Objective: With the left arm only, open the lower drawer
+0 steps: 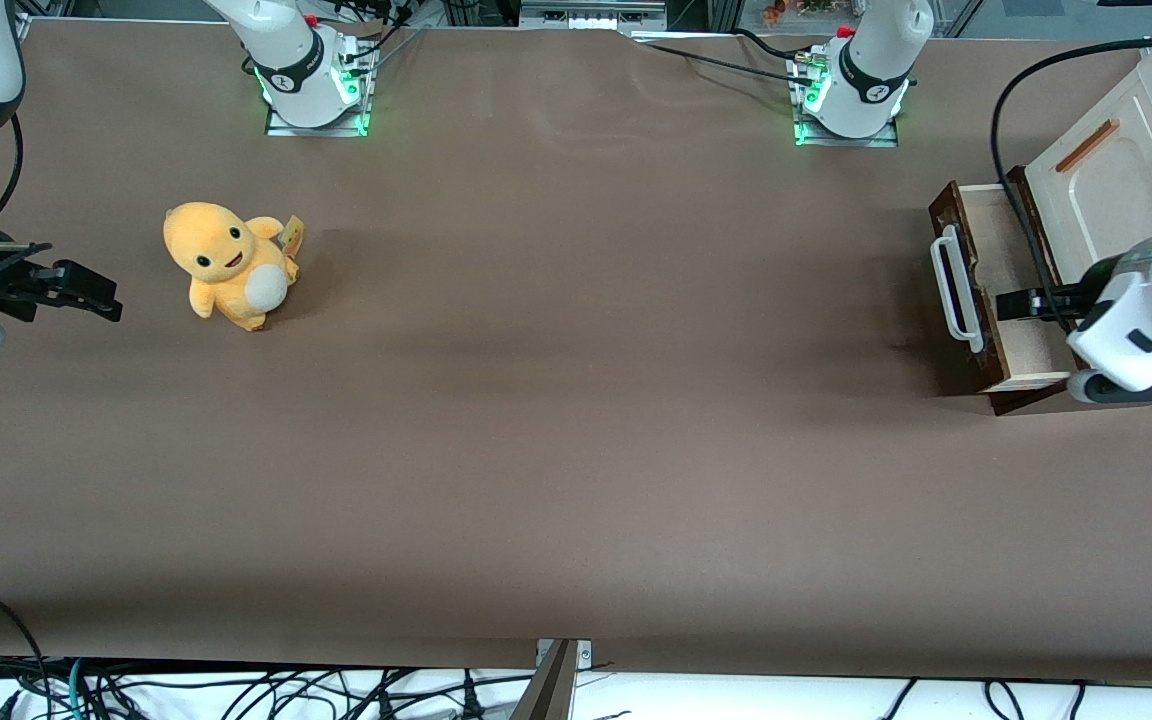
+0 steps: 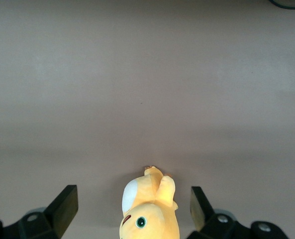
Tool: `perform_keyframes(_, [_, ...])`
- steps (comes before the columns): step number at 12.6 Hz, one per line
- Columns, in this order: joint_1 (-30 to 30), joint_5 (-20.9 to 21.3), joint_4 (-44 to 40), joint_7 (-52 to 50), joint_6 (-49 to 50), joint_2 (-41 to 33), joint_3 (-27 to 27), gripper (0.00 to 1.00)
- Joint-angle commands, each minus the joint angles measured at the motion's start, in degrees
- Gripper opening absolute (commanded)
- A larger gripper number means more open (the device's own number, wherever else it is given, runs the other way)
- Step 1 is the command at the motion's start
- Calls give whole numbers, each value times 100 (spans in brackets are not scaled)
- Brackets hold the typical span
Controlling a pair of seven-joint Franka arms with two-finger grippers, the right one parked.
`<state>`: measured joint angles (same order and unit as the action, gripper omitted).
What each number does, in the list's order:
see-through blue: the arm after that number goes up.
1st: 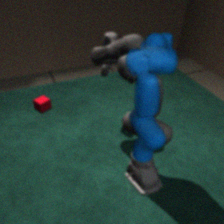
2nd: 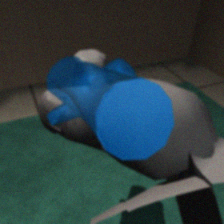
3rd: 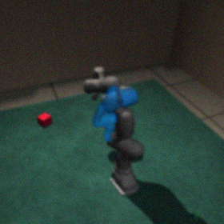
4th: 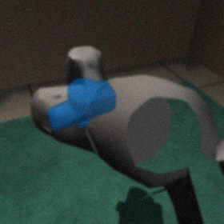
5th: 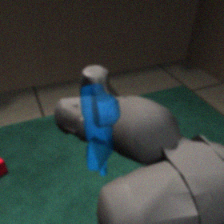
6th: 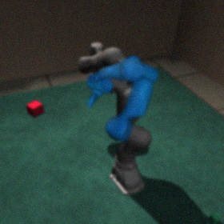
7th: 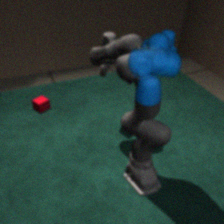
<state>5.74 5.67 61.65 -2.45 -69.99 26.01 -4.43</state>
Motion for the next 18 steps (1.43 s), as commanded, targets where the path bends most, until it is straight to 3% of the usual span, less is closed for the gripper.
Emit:
perform_keyframes(1, [32,-372,189,307,-383,-123,-224,100])
perform_keyframes(8, [32,-874,488,219,-1253,-123,-391,97])
perform_keyframes(10, [24,-1119,506,237,-1526,-123,-400,89])
perform_keyframes(11, [23,-1286,506,236,-1553,-114,-426,92])
perform_keyframes(18, [32,-1305,593,280,-1861,-52,-479,100])
